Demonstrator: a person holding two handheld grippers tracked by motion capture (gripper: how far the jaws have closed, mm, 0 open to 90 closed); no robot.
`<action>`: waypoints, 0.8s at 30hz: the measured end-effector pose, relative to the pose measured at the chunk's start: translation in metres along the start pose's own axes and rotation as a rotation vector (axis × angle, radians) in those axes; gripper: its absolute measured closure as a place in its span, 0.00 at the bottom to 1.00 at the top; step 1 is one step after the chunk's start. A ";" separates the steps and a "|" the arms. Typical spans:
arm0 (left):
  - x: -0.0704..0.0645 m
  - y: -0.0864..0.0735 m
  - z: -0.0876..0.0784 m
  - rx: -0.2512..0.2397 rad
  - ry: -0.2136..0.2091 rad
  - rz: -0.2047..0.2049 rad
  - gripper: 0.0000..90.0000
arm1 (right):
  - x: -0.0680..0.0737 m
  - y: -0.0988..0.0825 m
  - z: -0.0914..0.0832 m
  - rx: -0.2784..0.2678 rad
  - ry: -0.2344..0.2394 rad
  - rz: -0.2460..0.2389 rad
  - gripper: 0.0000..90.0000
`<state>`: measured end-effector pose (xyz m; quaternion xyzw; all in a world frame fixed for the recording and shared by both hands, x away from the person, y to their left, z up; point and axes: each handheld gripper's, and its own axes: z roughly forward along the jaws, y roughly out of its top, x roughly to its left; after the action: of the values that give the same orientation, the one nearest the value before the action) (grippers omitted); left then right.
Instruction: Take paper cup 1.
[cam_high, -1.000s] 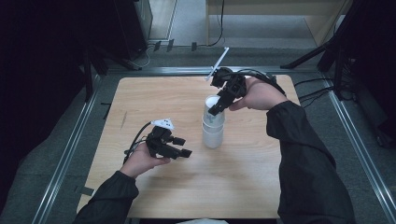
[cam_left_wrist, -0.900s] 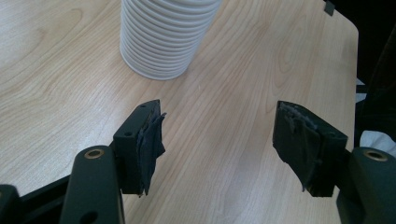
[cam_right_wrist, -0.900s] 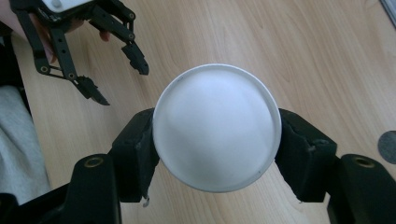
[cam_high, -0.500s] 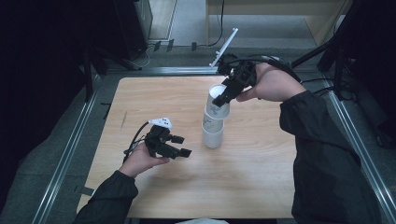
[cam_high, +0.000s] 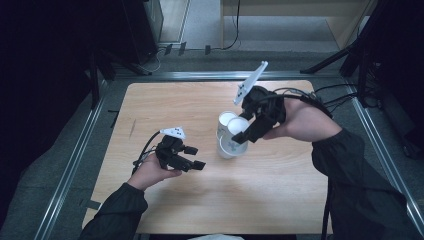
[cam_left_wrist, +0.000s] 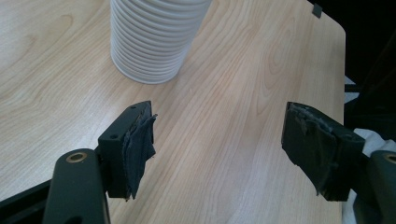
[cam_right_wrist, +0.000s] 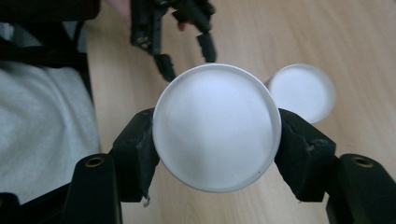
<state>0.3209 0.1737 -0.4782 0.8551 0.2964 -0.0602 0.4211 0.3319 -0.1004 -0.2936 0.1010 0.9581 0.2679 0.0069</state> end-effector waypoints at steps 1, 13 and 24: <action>0.000 0.000 0.000 0.000 0.000 0.000 0.28 | 0.001 -0.005 0.004 -0.002 0.004 -0.001 0.40; -0.001 -0.001 0.001 0.001 -0.035 0.036 0.24 | 0.005 -0.051 0.049 -0.092 0.030 0.017 0.40; -0.005 -0.002 0.002 -0.016 -0.072 0.088 0.25 | -0.003 -0.085 0.096 -0.206 0.124 0.095 0.40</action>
<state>0.3158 0.1708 -0.4790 0.8612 0.2437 -0.0700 0.4404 0.3251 -0.1225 -0.4199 0.1284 0.9183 0.3706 -0.0546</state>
